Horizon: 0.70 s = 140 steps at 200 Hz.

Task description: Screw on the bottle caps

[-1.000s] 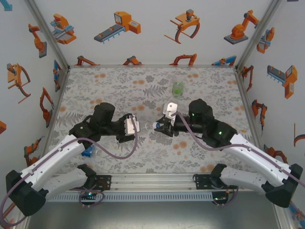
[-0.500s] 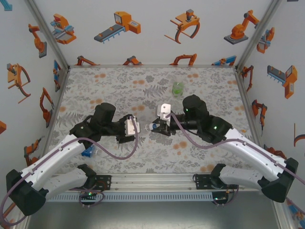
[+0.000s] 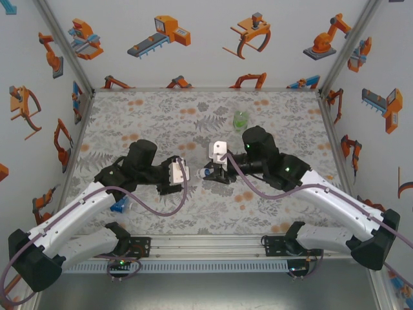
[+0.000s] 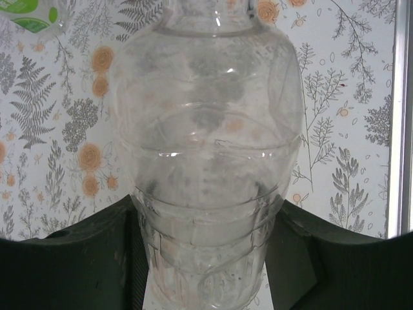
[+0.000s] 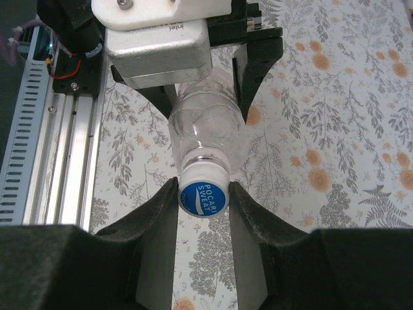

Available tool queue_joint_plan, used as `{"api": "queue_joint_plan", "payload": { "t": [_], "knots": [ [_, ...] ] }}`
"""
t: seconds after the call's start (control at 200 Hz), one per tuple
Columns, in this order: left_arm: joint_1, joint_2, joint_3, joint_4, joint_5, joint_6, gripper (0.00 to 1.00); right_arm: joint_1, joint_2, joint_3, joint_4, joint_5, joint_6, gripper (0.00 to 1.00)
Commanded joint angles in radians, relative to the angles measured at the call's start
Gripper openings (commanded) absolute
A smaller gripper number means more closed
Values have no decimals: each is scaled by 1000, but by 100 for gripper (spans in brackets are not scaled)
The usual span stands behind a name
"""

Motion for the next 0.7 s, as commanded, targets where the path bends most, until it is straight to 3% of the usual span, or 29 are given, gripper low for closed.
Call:
{"api": "queue_joint_plan", "payload": {
  "t": [0.0,0.391,0.696],
  "knots": [
    [-9,-1,18,2,35,20,0,8,13,32,-32,-62,-38,6],
    [-10,-8,17,-3,72,25,0,8,31,37,-130,-17,-305,1],
    [-14,1,21,-4,78,25,0,8,59,50,-110,-142,-415,0]
  ]
}}
